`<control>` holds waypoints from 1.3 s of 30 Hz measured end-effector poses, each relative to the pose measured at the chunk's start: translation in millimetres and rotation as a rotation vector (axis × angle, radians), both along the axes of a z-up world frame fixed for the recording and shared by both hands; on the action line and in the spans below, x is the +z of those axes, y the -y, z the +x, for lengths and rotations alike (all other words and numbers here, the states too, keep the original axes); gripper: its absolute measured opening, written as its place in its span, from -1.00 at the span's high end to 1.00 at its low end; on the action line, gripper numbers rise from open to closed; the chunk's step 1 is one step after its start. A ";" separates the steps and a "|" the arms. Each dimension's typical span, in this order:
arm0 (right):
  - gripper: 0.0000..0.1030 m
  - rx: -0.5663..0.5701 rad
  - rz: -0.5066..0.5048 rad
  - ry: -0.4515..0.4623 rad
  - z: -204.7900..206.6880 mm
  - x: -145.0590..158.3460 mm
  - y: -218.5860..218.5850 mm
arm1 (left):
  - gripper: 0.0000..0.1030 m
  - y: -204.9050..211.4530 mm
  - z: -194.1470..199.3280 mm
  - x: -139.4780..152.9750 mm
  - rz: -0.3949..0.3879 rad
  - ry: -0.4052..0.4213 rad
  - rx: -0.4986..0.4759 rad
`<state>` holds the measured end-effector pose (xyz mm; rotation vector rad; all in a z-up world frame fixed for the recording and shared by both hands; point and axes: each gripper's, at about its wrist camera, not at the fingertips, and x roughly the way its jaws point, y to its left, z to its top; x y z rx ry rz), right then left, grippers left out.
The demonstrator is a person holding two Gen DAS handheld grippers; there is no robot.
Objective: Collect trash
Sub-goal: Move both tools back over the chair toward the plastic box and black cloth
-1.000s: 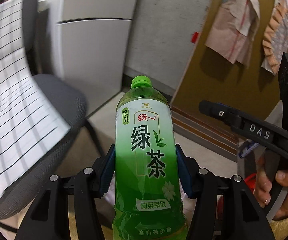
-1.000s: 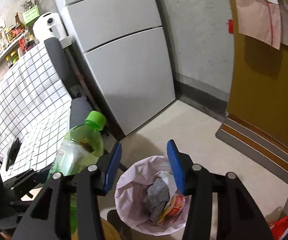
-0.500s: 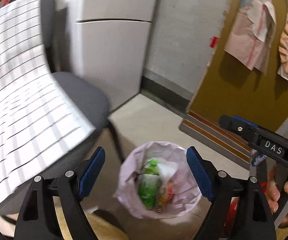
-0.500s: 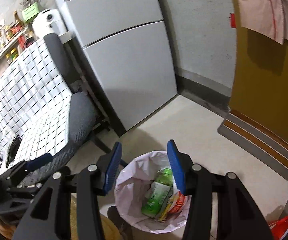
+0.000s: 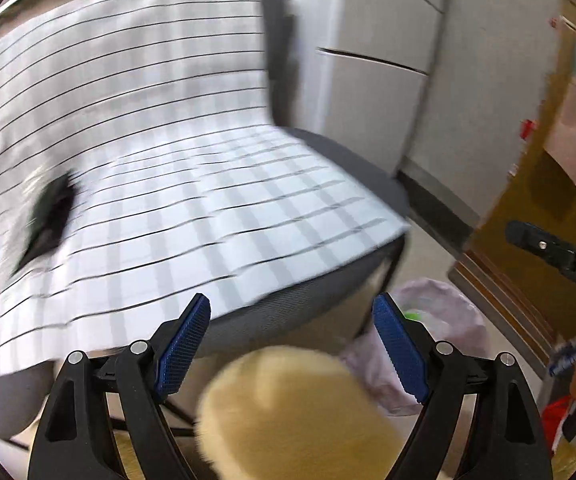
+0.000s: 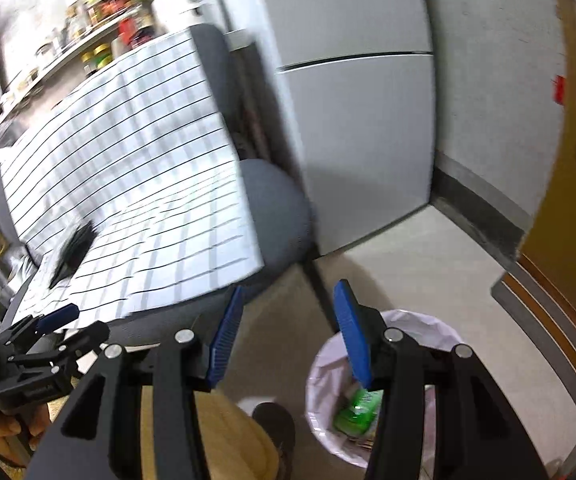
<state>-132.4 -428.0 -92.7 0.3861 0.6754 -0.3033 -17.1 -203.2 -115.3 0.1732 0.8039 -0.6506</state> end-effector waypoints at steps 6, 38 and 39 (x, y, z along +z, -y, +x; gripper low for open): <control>0.02 0.178 -0.018 -0.002 49.8 12.9 -56.2 | -0.62 -68.6 21.7 7.7 0.002 0.024 0.167; 0.55 0.578 -0.194 -0.126 329.4 -13.5 -334.7 | -0.62 -302.3 100.0 4.1 0.033 -0.001 0.754; 0.68 0.565 -0.197 -0.133 332.1 -15.3 -335.4 | -0.62 -301.3 99.1 4.2 0.032 -0.002 0.752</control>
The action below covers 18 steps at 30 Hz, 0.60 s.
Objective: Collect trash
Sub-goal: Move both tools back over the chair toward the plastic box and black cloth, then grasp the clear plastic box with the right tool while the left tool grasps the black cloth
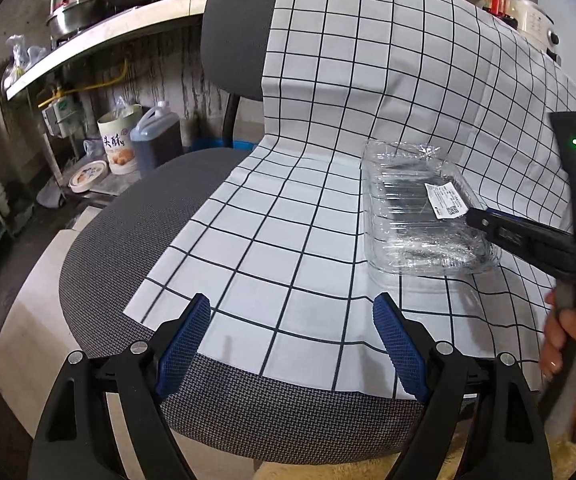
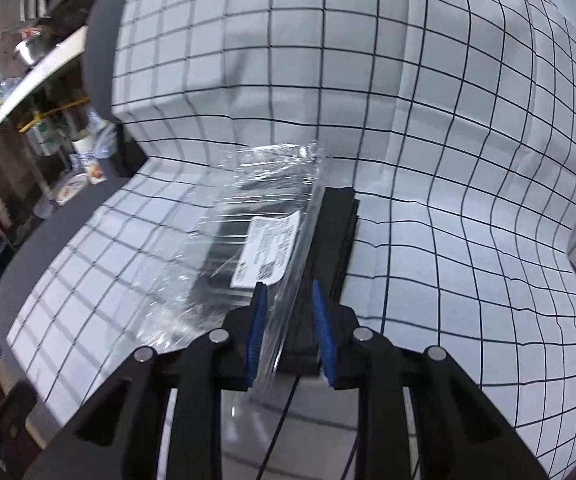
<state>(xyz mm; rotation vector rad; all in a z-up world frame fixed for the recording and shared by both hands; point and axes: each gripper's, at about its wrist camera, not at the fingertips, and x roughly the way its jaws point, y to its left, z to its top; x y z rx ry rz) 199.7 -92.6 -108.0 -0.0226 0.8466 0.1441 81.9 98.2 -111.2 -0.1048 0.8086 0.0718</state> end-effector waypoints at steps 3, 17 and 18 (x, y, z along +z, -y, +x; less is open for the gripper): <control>0.85 -0.032 0.025 0.022 -8.0 4.9 7.3 | -0.62 1.9 -2.5 1.7 0.007 0.006 -0.002; 0.87 -0.207 0.172 0.141 -118.1 55.3 168.5 | -0.62 60.9 12.0 7.4 0.013 0.028 -0.158; 0.87 -0.227 0.156 0.113 -122.3 46.4 178.9 | -0.62 67.4 14.0 7.6 0.013 0.030 -0.180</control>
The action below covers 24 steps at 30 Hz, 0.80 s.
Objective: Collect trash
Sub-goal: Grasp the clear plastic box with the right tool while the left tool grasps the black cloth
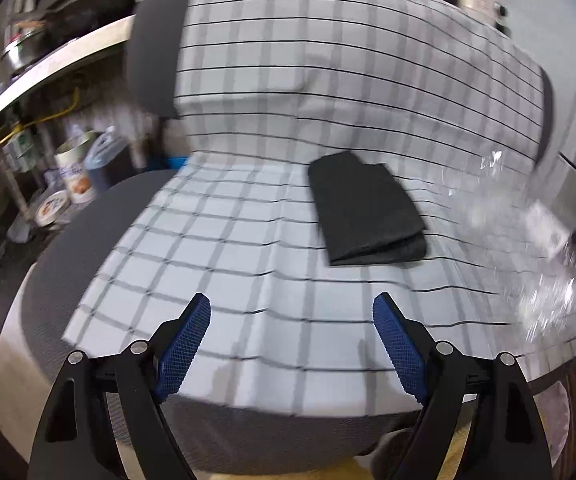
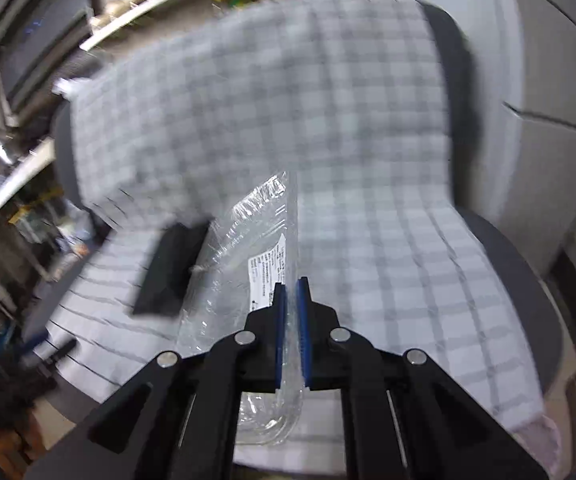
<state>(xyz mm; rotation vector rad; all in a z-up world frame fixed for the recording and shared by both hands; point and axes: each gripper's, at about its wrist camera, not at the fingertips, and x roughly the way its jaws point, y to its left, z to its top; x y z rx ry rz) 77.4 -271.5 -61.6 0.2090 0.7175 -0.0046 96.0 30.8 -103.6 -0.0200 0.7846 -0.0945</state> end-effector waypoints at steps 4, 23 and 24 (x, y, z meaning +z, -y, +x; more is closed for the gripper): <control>0.86 -0.057 0.011 -0.069 -13.1 -30.1 33.5 | -0.62 39.7 13.7 -1.3 0.057 -0.010 -0.125; 0.53 -0.043 0.183 -0.099 -18.5 -77.1 55.7 | -0.46 143.6 101.3 -30.1 0.366 -0.052 -0.083; 0.38 -0.041 0.183 -0.095 -19.2 -76.5 56.2 | -0.39 147.8 106.7 -35.7 0.399 -0.066 -0.074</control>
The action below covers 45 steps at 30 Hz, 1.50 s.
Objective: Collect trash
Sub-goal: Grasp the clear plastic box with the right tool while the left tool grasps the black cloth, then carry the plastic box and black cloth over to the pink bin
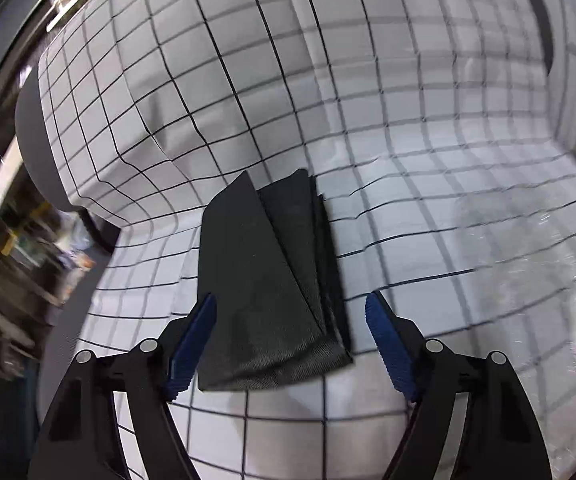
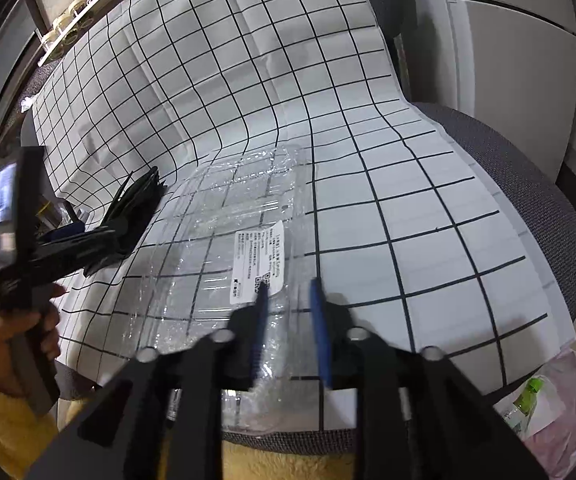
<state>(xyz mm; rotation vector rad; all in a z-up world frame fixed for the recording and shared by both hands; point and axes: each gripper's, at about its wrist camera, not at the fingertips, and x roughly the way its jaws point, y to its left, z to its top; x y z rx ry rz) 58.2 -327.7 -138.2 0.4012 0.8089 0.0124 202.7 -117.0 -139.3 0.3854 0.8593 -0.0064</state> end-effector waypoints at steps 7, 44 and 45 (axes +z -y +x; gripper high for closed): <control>0.03 0.017 0.002 0.028 -6.5 8.8 0.3 | 0.47 -6.8 9.9 -12.1 0.041 -0.031 0.051; 0.86 -0.001 -0.031 0.023 14.2 21.1 1.9 | 0.89 -98.2 -144.7 76.2 -0.646 0.068 -0.056; 0.86 0.000 -0.035 0.032 6.6 26.8 3.7 | 0.89 -92.8 -146.2 76.3 -0.645 0.066 -0.067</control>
